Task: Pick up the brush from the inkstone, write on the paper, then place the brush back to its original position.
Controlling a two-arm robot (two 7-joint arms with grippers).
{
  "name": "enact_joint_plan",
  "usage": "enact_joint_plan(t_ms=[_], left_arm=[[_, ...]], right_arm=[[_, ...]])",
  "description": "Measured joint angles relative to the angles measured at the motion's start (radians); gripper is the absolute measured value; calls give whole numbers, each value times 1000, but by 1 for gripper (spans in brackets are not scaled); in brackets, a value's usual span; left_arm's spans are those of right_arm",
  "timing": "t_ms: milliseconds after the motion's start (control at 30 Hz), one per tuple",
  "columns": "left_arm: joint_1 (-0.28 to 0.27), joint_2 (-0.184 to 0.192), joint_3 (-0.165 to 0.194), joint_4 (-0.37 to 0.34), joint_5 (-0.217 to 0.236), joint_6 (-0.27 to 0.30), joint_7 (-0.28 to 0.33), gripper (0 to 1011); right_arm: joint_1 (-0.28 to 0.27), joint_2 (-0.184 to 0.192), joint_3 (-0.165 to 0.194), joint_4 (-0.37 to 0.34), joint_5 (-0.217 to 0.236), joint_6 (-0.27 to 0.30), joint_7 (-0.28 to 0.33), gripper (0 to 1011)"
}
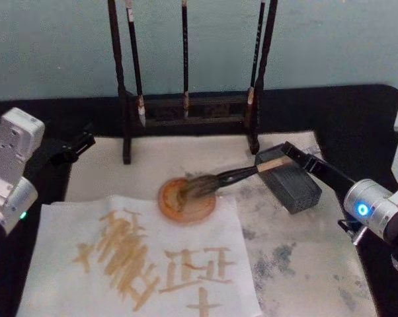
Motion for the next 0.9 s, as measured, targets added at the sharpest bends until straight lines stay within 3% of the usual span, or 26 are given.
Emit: enact_joint_plan(t_ms=[267,900], left_arm=[[0,0,0,0,0,0,0,1002],[0,0,0,0,0,0,0,1002]], right_arm=[[7,14,-15,-17,-38,12,-32,1004],[17,29,-31,-46,-180,49,-78,1008]])
